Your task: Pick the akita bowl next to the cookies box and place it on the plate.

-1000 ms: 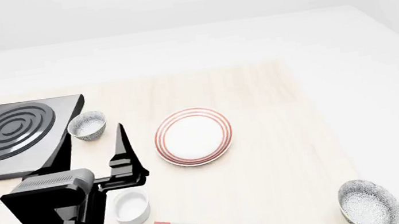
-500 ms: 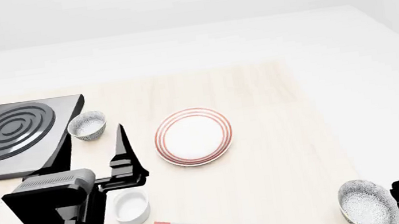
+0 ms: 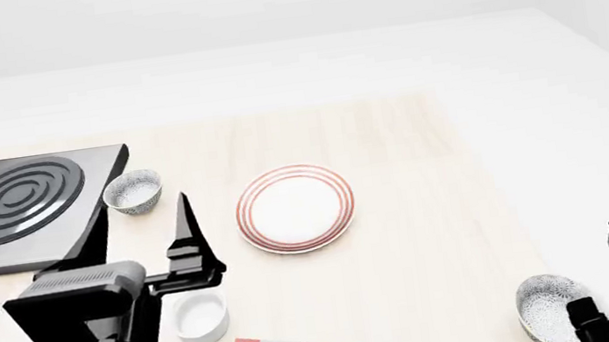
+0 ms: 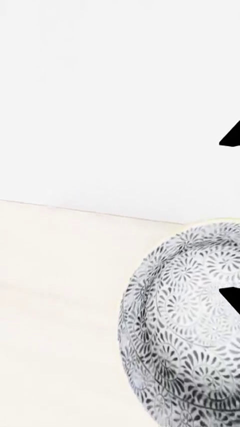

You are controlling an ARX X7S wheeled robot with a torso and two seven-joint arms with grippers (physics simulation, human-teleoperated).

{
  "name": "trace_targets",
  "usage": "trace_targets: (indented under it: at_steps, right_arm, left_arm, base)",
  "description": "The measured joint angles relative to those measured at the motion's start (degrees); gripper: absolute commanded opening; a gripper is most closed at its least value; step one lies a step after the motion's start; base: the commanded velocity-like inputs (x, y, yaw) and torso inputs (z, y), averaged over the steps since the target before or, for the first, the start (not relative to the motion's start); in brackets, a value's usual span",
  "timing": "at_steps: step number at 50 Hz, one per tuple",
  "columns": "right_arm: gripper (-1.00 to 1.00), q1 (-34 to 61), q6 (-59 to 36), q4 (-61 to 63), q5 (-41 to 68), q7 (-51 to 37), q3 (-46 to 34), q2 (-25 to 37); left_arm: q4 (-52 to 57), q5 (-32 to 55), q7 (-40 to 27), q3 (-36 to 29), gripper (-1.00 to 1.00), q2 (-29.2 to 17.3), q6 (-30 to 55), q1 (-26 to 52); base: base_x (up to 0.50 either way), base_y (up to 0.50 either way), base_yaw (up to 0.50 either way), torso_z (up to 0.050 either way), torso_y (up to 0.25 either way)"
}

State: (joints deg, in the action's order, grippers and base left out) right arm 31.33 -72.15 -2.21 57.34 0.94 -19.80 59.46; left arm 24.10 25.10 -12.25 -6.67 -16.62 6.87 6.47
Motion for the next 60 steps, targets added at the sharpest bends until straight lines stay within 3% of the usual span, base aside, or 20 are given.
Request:
trace_targets:
  at_steps: [16,17,42,60]
  right_arm:
    - [1.0,3.61,2.43,-3.07,-1.8,4.62,-7.64,0.15]
    - [-1.0,3.8,2.58,-3.21,-1.82,4.8,-7.98,0.2]
    - [-1.0,4.91,-0.26,5.13,-3.37,5.13,-9.25,1.58]
    - [-1.0,13.99,-6.12,13.02,-3.85,6.63,-9.94,2.45]
  left_arm:
    - [-0.09,0.19,-0.26,-0.19,1.0,-0.37,-0.3,-0.27]
    - [-0.08,0.2,-0.28,-0.2,1.0,-0.4,-0.32,-0.3]
    - [-0.27,0.42,-0.66,-0.7,1.0,-0.86,-0.49,0.0]
    - [-0.72,0.77,-0.91,-0.99,1.0,-1.07,-0.41,0.94]
  base:
    - [0.0,0.0,0.0,-0.001,0.0]
    - [0.0,0.0,0.0,0.0,0.0]
    - [0.0,0.0,0.0,-0.002,0.0]
    - [0.0,0.0,0.0,0.0,0.0]
